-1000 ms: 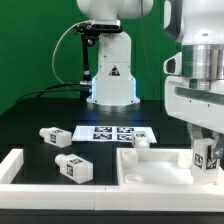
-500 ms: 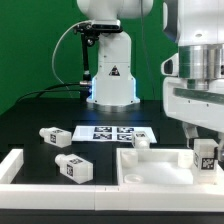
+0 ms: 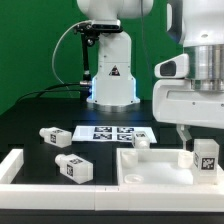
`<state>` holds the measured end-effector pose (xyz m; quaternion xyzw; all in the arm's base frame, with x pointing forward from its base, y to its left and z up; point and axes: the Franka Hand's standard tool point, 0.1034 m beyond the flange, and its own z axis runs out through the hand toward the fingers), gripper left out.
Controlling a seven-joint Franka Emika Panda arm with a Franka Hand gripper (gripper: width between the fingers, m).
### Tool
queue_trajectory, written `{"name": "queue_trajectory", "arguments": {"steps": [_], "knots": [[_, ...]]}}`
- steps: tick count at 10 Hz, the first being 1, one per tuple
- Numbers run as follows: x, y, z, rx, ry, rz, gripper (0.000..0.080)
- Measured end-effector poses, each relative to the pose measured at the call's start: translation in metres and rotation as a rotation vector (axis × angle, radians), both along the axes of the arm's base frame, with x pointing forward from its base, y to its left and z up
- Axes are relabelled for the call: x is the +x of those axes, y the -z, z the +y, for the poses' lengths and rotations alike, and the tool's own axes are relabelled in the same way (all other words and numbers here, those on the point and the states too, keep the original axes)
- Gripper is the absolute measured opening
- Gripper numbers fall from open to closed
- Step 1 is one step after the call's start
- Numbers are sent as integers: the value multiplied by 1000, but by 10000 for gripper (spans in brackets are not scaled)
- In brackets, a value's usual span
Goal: Assemble one leg
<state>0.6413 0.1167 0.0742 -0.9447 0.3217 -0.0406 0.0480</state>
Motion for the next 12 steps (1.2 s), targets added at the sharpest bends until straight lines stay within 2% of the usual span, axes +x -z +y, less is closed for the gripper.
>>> {"name": "queue_trajectory", "arguments": {"steps": [2, 4, 6, 7, 8, 11, 12], "knots": [[3, -4, 0, -74, -370, -2, 649], [3, -3, 0, -77, -377, -4, 625], [3, -3, -1, -79, -377, -4, 356], [2, -2, -3, -74, -314, 1, 356], [2, -2, -4, -68, -242, 5, 289], [-1, -1, -3, -37, 147, 38, 289], [-2, 0, -3, -1, 347, 50, 289]]}}
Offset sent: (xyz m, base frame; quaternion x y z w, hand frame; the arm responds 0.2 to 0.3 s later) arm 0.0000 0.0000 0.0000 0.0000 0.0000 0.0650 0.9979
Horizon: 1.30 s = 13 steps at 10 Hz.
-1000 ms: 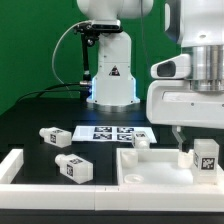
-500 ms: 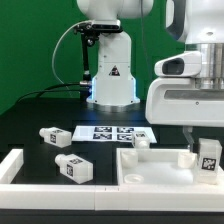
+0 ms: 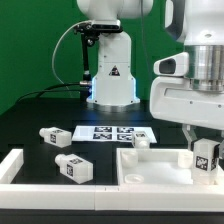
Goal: Assemble one leg
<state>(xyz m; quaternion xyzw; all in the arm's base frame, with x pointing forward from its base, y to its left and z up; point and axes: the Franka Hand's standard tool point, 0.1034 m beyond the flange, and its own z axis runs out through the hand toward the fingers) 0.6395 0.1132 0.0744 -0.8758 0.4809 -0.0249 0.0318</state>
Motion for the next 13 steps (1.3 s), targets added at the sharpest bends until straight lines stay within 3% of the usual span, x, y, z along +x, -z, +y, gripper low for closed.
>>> {"name": "queue_trajectory", "arguments": {"steps": [3, 5, 6, 7, 8, 9, 13], "knots": [[0, 1, 0, 90, 480, 9, 289], [0, 1, 0, 91, 485, 9, 289], [0, 1, 1, 87, 426, 4, 365], [1, 0, 6, 72, 275, -4, 365], [4, -3, 8, 48, 26, -8, 560], [5, -2, 8, 41, -154, -19, 622], [5, -2, 4, 2, -422, -29, 648]]}}
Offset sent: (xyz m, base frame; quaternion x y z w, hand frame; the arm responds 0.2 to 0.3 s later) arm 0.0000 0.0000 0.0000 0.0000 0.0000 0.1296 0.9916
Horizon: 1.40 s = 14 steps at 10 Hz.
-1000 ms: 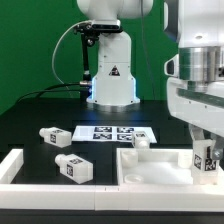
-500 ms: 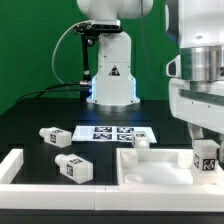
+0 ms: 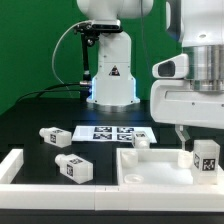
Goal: Assemble one leg
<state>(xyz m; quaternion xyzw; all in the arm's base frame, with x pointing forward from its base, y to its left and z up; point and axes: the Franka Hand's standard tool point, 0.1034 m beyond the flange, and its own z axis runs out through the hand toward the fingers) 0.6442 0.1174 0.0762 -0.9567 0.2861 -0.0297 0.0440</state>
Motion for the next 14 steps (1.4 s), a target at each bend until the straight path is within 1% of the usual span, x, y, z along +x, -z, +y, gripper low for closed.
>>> {"name": "queue_trajectory", "arguments": {"steps": [1, 2, 3, 4, 5, 6, 7, 8, 11, 12, 14], "knots": [[1, -1, -2, -55, -220, -13, 649], [3, -2, 2, -99, -426, -26, 649], [2, -2, 5, -99, -455, -30, 649], [3, -2, 3, -95, -406, -28, 649], [3, -2, 3, -96, -407, -28, 556], [3, -2, 3, -92, -364, -27, 556], [4, -2, -1, -89, -278, -24, 374], [3, -1, -5, -86, -195, -17, 287], [2, 0, -9, -64, 98, -3, 287], [2, 0, -10, -51, 199, 2, 287], [0, 0, -11, -16, 512, 28, 287]]}}
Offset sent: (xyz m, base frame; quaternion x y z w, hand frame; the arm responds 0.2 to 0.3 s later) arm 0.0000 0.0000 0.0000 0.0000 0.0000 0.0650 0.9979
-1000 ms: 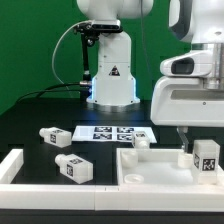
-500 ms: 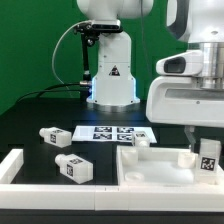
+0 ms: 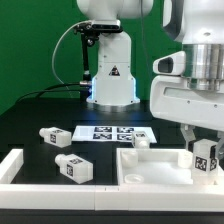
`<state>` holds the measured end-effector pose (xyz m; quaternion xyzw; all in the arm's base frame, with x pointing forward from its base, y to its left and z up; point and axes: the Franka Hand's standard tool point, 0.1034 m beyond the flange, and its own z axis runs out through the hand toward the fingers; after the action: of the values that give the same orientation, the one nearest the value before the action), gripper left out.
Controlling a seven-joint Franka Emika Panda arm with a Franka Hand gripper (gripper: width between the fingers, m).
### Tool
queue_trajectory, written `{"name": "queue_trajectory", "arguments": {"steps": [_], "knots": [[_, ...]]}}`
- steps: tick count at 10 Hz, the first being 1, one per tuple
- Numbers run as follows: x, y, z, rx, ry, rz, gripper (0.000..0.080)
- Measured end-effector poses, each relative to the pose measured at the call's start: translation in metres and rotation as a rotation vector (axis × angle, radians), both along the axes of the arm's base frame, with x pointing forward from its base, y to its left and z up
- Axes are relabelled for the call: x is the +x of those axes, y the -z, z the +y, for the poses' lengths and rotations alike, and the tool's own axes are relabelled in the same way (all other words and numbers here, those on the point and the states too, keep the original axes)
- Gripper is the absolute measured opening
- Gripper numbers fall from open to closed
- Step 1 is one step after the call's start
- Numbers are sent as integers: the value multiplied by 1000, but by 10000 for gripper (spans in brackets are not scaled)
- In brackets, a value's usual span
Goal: Assemble one leg
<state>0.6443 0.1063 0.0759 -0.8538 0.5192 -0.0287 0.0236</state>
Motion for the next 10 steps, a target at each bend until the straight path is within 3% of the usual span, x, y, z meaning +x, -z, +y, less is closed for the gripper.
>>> {"name": "queue_trajectory", "arguments": {"steps": [3, 5, 10], "knots": [[-2, 0, -2, 72, 446, 28, 287], [-3, 0, -2, 109, 598, 41, 287], [-4, 1, 0, 108, 677, 44, 288]]}}
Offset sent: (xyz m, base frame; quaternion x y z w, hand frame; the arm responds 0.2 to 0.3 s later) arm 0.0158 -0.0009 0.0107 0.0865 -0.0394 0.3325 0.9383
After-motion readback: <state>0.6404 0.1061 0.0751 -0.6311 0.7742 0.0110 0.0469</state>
